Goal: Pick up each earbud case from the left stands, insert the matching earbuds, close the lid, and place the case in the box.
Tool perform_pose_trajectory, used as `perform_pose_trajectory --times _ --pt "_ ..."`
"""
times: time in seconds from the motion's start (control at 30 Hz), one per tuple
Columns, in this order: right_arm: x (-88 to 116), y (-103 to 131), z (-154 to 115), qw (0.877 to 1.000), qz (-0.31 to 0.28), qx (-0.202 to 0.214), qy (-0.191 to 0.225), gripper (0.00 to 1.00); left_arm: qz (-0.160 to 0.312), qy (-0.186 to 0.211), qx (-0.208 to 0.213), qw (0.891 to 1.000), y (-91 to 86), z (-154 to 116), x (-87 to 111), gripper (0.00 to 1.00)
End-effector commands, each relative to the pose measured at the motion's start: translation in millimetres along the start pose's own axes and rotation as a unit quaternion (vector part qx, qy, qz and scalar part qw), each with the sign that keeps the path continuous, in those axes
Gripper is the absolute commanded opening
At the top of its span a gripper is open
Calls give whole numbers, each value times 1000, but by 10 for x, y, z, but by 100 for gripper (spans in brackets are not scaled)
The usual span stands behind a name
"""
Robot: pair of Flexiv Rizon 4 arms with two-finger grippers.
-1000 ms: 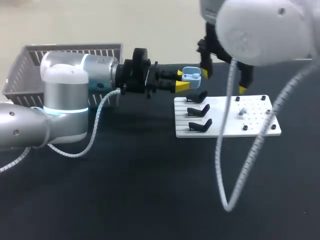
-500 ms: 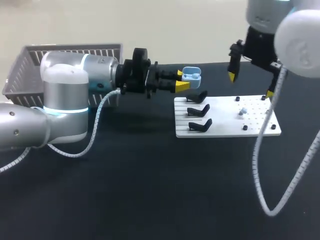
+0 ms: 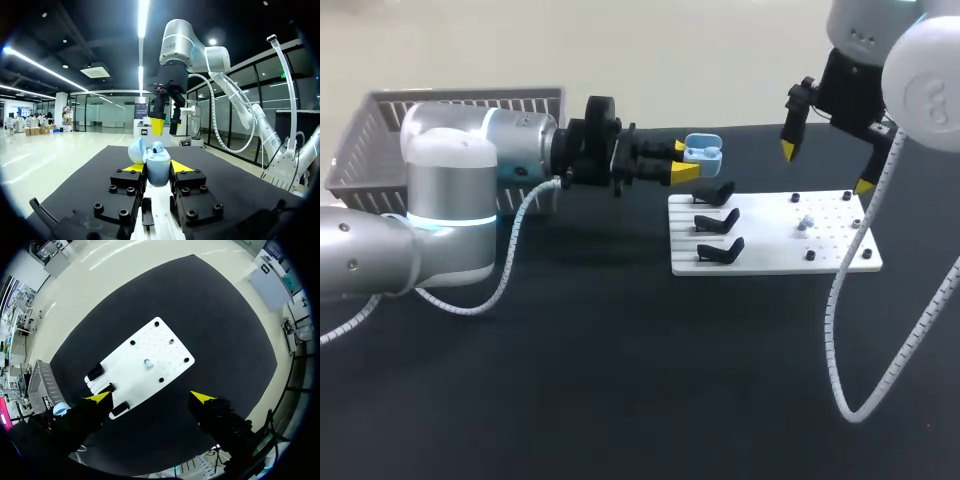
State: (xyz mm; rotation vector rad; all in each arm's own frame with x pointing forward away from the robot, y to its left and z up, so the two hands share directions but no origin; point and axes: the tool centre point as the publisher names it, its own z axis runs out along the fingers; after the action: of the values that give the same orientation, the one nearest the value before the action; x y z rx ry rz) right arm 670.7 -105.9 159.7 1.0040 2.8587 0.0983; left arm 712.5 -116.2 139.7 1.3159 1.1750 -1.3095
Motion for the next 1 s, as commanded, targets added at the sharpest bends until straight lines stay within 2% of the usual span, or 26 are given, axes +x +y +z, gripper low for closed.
perform_pose_trajectory --times 0.03,0.13,0.23,0.4,0.73,0.77,0.83,0.87,0.9,1.0 --pt "-30 -2 49 1000 -6 -4 4 100 2 -1 -2 1000 -15 0 8 0" --pt "-123 -9 232 1000 -23 9 -5 100 2 -1 -2 1000 -15 0 8 0" --pt "-156 -34 300 999 -42 6 -12 100 2 -1 -2 1000 -15 0 8 0" --pt "-139 -34 390 996 -84 -1 -32 100 2 -1 -2 1000 -15 0 8 0" --pt "-129 -97 574 992 -122 -18 -27 100 2 -1 -2 1000 -15 0 8 0" --pt "-136 -97 598 992 -124 -18 -26 88 2 -1 -2 1000 -15 0 8 0" --pt "-145 -89 643 991 -134 -17 -22 72 2 -1 -2 1000 -15 0 8 0" --pt "-147 -80 663 990 -135 -15 -23 53 2 -1 -2 1000 -15 0 8 0" --pt "-151 -75 677 990 -136 -16 -21 49 2 -1 -2 1000 -15 0 8 0" --pt "-161 -48 719 990 -140 -15 -20 49 2 -1 -2 1000 -15 0 8 0"
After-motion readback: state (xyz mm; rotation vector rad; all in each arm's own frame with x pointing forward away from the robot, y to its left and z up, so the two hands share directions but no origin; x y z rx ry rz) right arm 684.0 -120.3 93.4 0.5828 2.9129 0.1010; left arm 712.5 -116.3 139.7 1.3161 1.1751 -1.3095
